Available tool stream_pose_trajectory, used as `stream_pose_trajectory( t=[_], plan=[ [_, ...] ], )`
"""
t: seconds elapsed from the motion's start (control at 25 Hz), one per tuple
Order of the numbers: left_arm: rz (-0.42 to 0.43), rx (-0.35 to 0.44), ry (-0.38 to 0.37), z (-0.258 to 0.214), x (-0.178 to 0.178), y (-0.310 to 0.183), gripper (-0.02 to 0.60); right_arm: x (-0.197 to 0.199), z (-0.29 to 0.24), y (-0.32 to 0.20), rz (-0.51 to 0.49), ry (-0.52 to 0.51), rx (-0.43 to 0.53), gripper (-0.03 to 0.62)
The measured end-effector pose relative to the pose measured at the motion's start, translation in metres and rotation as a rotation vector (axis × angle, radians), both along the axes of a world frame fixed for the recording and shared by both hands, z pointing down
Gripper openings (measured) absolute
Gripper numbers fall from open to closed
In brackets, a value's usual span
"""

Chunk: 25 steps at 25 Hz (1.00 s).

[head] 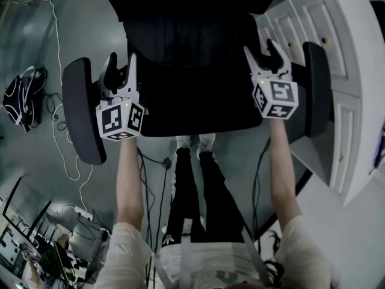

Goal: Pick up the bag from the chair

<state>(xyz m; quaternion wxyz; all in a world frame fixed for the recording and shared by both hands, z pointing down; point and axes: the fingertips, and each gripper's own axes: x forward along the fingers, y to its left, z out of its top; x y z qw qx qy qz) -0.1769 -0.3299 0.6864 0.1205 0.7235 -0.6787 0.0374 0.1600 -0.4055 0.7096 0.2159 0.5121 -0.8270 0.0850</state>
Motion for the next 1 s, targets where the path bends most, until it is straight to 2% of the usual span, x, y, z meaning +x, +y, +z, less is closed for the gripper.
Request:
stream_pose_trajectory(
  t=[0.08,0.28,0.6,1.0],
  plan=[
    [-0.019,-0.013,-0.024,0.009,-0.007,-0.001,0.215,0.001,0.016,-0.008,0.003,0.001,-0.029,0.275],
    [-0.004,-0.094,-0.029,0.044,-0.014,-0.006,0.215,-0.003,0.035,-0.013,-0.019,0.024,-0.055,0.275],
    [0.076,-0.178,-0.019,0.082,-0.013,-0.038,0.215,-0.011,0.065,-0.034,-0.058,0.012,-0.106,0.275],
    [0.163,-0.229,-0.020,0.111,0.001,-0.065,0.228,-0.020,0.095,-0.047,-0.123,-0.006,-0.145,0.275]
  ],
)
